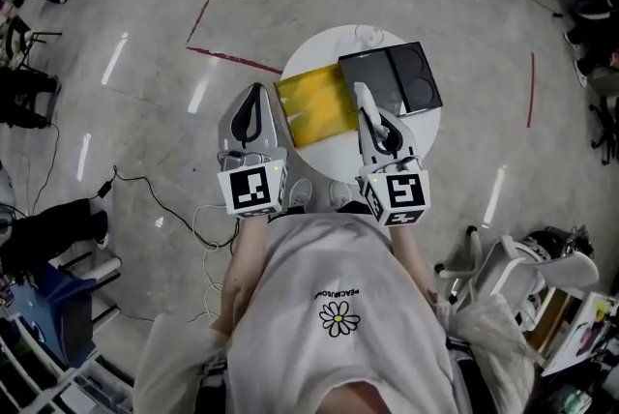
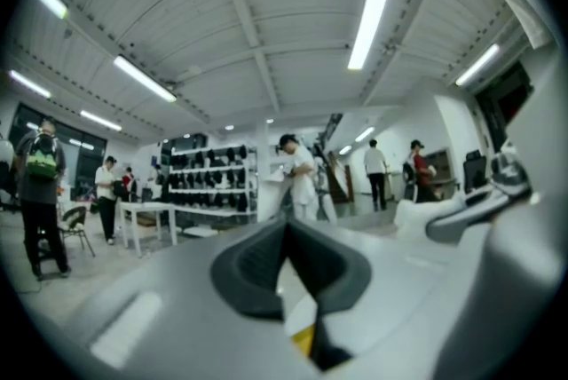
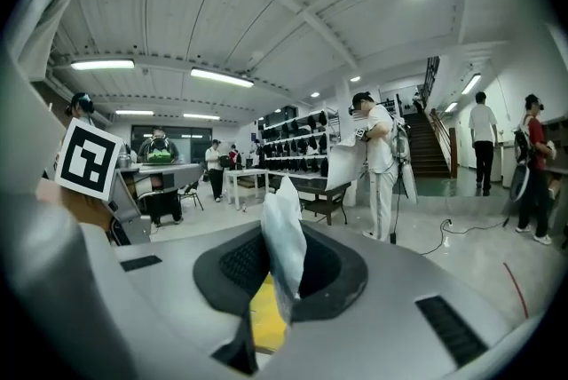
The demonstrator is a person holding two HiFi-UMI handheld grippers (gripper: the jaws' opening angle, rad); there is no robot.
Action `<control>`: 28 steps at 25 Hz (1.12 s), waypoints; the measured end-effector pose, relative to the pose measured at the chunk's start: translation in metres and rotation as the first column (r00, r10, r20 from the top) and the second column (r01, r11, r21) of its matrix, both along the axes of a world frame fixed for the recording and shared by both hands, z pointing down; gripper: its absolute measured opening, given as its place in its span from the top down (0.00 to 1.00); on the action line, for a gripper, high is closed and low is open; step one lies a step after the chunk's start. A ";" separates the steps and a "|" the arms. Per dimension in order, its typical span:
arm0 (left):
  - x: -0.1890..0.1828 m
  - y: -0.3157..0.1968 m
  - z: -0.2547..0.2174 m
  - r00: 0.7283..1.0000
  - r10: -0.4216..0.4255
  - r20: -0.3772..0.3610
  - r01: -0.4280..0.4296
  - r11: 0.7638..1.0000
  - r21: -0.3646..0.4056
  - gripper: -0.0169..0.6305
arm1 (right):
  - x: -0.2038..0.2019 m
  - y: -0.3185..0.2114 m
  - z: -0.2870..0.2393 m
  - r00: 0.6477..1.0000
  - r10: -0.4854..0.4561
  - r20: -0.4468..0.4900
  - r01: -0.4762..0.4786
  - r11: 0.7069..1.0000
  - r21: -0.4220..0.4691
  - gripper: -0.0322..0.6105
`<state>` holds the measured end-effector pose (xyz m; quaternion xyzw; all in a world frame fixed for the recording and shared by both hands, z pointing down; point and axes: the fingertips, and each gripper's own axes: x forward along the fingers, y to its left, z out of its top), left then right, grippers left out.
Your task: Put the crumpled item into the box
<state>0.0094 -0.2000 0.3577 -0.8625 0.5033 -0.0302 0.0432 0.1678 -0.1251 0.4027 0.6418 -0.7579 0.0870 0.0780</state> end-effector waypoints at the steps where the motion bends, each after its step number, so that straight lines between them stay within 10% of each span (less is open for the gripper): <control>1: -0.003 0.000 -0.001 1.000 -0.008 0.004 0.008 1.000 0.002 0.98 | -0.002 -0.004 0.002 1.000 -0.016 -0.023 0.016 1.000 -0.014 0.88; 8: -0.016 0.006 0.000 0.999 -0.049 0.017 0.049 0.999 -0.003 0.98 | -0.035 -0.030 0.034 0.931 -0.267 -0.249 0.232 0.959 -0.164 0.87; 14: -0.027 0.012 0.003 0.994 -0.103 -0.022 0.103 0.994 -0.023 0.98 | -0.056 -0.057 0.087 0.742 -0.461 -0.487 0.324 0.882 -0.342 0.87; 24: -0.062 0.014 0.033 0.979 -0.201 -0.034 0.197 0.977 -0.084 0.98 | -0.082 -0.087 0.199 0.412 -0.691 -0.594 0.373 0.722 -0.583 0.87; 28: -0.076 0.014 0.042 0.971 -0.237 -0.030 0.232 0.966 -0.111 0.98 | -0.086 -0.096 0.241 0.344 -0.750 -0.565 0.358 0.661 -0.660 0.86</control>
